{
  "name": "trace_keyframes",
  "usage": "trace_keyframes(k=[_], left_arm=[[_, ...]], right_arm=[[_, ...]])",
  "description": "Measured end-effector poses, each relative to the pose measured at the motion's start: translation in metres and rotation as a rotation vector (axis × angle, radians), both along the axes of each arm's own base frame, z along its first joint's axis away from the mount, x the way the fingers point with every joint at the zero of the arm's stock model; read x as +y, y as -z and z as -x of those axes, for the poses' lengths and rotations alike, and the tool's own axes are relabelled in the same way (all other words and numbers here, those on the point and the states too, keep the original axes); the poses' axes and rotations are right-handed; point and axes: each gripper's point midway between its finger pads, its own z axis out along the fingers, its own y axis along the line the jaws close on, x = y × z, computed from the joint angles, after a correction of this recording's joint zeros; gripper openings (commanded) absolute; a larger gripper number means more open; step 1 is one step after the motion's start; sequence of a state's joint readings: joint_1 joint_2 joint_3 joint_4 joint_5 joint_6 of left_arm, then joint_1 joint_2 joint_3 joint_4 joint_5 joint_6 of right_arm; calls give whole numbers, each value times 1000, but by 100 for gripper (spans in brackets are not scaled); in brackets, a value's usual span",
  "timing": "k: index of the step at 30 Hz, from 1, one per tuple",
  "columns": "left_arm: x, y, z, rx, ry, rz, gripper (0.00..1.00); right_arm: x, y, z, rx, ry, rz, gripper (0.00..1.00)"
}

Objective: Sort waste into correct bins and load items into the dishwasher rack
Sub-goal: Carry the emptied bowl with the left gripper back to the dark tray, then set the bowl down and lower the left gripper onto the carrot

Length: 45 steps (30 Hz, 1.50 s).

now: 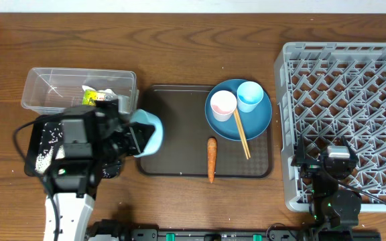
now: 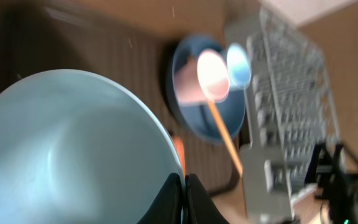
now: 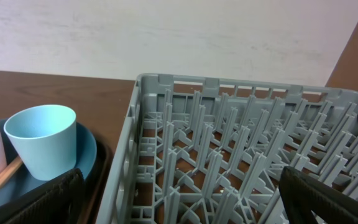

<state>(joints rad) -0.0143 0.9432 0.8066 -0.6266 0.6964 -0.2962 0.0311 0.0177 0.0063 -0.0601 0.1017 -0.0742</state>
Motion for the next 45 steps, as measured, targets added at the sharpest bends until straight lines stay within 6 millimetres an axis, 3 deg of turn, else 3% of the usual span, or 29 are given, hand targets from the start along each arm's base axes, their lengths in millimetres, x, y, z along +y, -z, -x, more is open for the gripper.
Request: trace_keyframes(k=[6, 14, 23, 30, 31, 33, 36, 41, 45], left_arm=[[-26, 35, 16, 91, 110, -147, 6], [-50, 75, 13, 135, 206, -316, 6], [-37, 122, -1, 213, 165, -500, 6], [-34, 141, -7, 246, 156, -543, 7], [-34, 142, -8, 248, 156, -543, 14], [-34, 142, -7, 246, 160, -545, 45], [-33, 142, -8, 245, 160, -548, 70], [-37, 141, -6, 248, 166, -528, 77], [-37, 127, -6, 211, 159, -510, 78]], right_arm=[[0, 0, 0, 0, 0, 0, 99], [0, 0, 0, 0, 0, 0, 99], [0, 0, 0, 0, 0, 0, 99], [0, 0, 0, 0, 0, 0, 99], [0, 0, 0, 0, 0, 0, 99], [0, 0, 0, 0, 0, 0, 99], [0, 0, 0, 0, 0, 0, 99], [0, 0, 0, 0, 0, 0, 99], [0, 0, 0, 0, 0, 0, 99]])
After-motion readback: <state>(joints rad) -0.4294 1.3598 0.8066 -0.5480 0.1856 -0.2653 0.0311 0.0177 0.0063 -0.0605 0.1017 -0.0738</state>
